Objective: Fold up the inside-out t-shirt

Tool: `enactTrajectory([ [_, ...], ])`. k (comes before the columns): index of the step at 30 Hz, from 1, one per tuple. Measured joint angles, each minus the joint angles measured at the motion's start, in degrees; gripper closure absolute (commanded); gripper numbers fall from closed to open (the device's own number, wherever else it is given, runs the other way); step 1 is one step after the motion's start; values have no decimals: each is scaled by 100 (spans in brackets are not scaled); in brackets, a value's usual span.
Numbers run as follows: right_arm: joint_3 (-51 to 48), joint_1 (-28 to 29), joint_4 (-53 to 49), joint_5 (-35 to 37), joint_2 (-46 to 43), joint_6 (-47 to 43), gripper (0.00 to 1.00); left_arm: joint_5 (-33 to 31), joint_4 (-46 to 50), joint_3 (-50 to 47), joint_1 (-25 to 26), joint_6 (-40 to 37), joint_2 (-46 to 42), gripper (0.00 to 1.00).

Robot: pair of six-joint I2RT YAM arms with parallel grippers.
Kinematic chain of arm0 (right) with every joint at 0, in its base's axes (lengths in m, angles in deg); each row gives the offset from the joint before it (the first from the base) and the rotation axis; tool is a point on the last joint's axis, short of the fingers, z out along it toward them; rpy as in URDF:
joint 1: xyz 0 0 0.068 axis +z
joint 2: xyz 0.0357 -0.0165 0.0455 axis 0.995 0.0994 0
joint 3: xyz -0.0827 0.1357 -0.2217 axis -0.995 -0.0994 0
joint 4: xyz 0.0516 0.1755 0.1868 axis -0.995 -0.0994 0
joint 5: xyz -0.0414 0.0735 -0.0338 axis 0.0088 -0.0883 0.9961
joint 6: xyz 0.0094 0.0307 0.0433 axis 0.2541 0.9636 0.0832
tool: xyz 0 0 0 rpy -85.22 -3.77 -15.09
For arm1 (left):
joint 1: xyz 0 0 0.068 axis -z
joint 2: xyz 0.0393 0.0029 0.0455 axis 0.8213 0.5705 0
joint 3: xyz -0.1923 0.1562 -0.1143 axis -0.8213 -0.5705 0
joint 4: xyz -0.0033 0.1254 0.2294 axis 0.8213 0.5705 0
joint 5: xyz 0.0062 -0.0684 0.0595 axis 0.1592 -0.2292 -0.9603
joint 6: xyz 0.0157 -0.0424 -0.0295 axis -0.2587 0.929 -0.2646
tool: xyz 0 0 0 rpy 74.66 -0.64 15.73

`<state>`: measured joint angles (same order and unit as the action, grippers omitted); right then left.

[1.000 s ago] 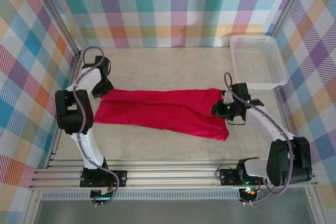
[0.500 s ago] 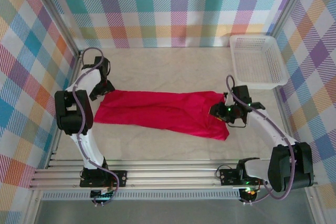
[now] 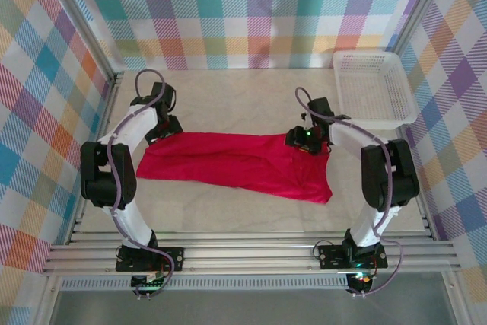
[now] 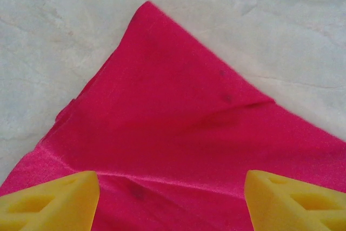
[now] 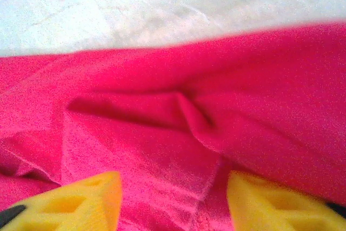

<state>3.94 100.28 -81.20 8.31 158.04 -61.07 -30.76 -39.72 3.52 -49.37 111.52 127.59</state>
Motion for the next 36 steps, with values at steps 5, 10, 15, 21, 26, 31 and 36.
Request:
enactTrajectory([
  [5, 315, 258, -20, 120, 118, -107, 99, 20, -31, -9, 2, 0, 0, 30],
  [10, 321, 479, -181, 164, 111, -96, 100, 20, -31, -11, 2, -2, 0, 30],
  [15, 177, 752, -350, 122, -295, -48, 100, 20, -28, -11, 2, -2, -2, 30],
  [21, -407, 1440, -308, -96, -1375, 184, 100, 17, -24, -13, 2, -2, -15, 30],
  [26, -1134, 2083, -52, -256, -1696, 629, 90, 22, -15, -68, 2, 0, -164, 30],
  [31, -1237, 2623, 59, -358, -1266, 935, 47, 81, -17, -83, 2, 2, -337, 30],
  [36, -935, 2776, -166, -87, -1165, 1056, 32, 173, -15, -85, 13, 4, -352, 30],
])
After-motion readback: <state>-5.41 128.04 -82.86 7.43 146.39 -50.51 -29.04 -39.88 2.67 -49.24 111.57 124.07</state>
